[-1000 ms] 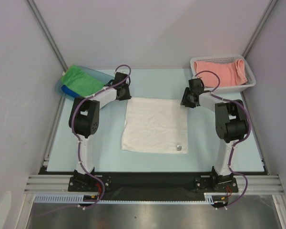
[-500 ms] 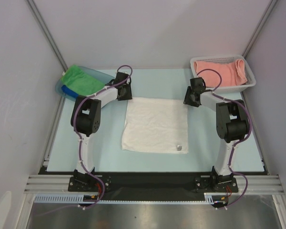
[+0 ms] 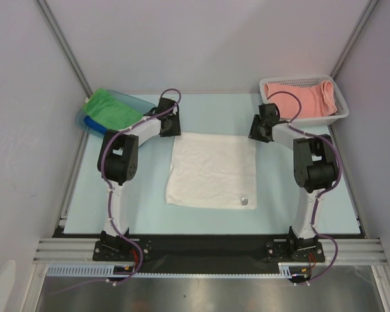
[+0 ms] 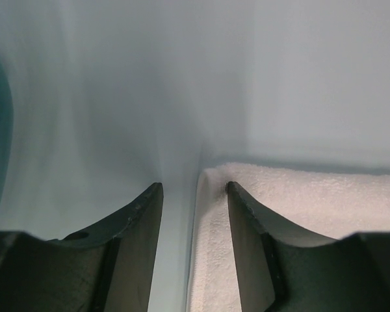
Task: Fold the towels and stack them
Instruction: Fold the towel
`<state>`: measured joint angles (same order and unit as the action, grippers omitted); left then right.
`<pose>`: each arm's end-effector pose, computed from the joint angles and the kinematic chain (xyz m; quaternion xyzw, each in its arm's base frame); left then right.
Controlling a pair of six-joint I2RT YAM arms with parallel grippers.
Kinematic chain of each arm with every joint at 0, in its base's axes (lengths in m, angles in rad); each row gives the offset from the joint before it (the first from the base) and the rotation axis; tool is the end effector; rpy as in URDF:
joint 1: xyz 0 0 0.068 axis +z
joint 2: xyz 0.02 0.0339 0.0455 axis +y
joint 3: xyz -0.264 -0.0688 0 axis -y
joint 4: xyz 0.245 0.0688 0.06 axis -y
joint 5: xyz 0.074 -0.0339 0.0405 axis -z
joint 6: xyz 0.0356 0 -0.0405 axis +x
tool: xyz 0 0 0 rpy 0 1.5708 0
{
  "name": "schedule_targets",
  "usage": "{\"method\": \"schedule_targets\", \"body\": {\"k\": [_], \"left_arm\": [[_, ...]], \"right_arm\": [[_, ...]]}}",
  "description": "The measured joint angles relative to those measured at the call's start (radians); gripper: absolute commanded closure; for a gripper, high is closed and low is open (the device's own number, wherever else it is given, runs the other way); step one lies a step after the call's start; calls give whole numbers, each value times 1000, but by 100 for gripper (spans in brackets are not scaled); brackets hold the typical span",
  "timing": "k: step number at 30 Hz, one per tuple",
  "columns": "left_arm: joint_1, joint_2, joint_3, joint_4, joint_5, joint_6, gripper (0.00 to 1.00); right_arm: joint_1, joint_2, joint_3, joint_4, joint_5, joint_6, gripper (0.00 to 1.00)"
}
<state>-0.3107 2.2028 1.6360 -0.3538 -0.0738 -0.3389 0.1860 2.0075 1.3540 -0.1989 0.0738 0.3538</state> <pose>0.4589 -0.1446 0.1584 -0.0251 0.9467 -0.0687 0.3137 0.4277 0.0778 0.1690 0.0913 0.9312 0.0604 0.3478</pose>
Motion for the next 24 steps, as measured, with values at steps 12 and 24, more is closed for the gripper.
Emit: {"method": "schedule_targets", "body": {"k": [12,24], "left_arm": [[0,35,36,36,29,-5,55],[0,47,36,79,60,-23,73]], "right_arm": [[12,32,10,3,-2,-2,61],[23,34,11,3,-2,-15,82]]}}
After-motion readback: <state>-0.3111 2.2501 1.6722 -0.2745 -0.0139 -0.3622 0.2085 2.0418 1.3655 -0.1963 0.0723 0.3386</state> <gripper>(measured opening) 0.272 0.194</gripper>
